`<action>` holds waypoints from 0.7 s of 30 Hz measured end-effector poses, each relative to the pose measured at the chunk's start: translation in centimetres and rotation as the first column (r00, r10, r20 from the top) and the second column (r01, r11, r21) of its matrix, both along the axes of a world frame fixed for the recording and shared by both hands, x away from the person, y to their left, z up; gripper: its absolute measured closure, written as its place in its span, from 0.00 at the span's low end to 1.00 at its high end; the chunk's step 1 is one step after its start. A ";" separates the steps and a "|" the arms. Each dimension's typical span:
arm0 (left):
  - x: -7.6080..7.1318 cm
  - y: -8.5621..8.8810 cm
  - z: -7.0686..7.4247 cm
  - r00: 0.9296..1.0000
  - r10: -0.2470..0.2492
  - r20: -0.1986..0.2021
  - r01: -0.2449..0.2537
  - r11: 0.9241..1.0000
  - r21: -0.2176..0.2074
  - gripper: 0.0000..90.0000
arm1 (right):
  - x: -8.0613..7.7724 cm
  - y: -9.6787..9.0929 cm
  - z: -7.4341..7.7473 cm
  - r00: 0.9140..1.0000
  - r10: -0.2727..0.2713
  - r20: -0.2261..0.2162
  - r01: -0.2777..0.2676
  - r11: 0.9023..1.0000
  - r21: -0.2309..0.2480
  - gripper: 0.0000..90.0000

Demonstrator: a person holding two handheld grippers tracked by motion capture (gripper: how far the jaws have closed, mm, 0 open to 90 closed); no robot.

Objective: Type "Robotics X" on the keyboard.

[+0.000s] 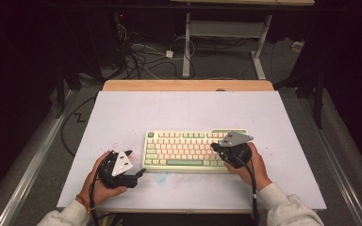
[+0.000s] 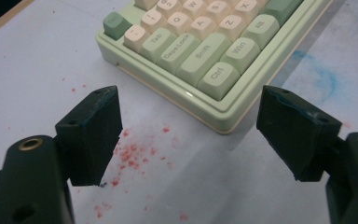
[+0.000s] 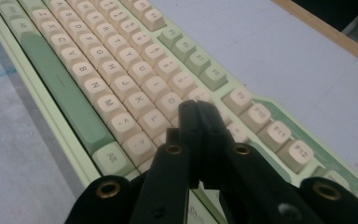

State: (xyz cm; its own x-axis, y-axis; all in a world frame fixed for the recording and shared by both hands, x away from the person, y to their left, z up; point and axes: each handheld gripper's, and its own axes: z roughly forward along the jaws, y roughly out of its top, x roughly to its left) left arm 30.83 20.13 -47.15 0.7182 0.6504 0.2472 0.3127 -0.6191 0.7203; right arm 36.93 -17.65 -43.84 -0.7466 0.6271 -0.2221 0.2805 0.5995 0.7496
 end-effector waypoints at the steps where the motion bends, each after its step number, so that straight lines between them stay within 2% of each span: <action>1: -0.1 0.1 0.0 1.000 0.004 -0.001 -0.004 1.000 -0.001 0.23 | 0.1 0.2 0.0 1.000 0.001 -0.001 -0.001 1.000 -0.001 1.00; 12: -0.5 0.5 0.0 1.000 0.007 -0.006 -0.007 1.000 0.004 0.23 | 1.8 3.1 -0.5 0.999 0.028 -0.027 -0.029 0.999 -0.023 1.00; 21: -0.5 0.5 -0.2 1.000 0.002 -0.015 -0.002 1.000 0.011 0.23 | 2.6 3.8 -1.1 0.999 0.014 -0.046 -0.016 0.999 -0.051 1.00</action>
State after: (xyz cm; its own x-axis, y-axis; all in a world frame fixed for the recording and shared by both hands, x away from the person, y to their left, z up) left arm 30.37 20.65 -47.31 0.7204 0.6494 0.2434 0.3251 -0.6262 0.7086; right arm 39.49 -13.85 -44.94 -0.7658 0.6046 -0.2193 0.3042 0.6410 0.7047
